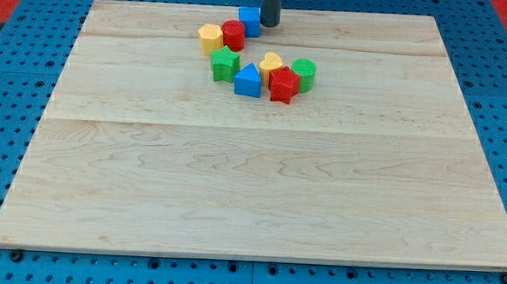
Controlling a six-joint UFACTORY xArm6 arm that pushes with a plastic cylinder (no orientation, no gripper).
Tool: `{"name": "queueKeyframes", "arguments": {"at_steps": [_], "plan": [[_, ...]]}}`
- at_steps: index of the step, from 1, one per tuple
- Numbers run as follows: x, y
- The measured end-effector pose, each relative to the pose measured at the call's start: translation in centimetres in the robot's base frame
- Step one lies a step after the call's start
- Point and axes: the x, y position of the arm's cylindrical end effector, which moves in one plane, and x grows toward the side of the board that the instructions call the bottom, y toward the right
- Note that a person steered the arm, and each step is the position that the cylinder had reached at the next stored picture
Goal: Place your arm parallel to cube
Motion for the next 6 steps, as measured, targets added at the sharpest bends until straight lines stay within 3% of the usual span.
{"name": "queueKeyframes", "arguments": {"at_steps": [1, 3, 4, 6], "plan": [[-1.5, -1.5], [-1.0, -13.7], [-1.0, -15.4], [0.3, -13.1]]}}
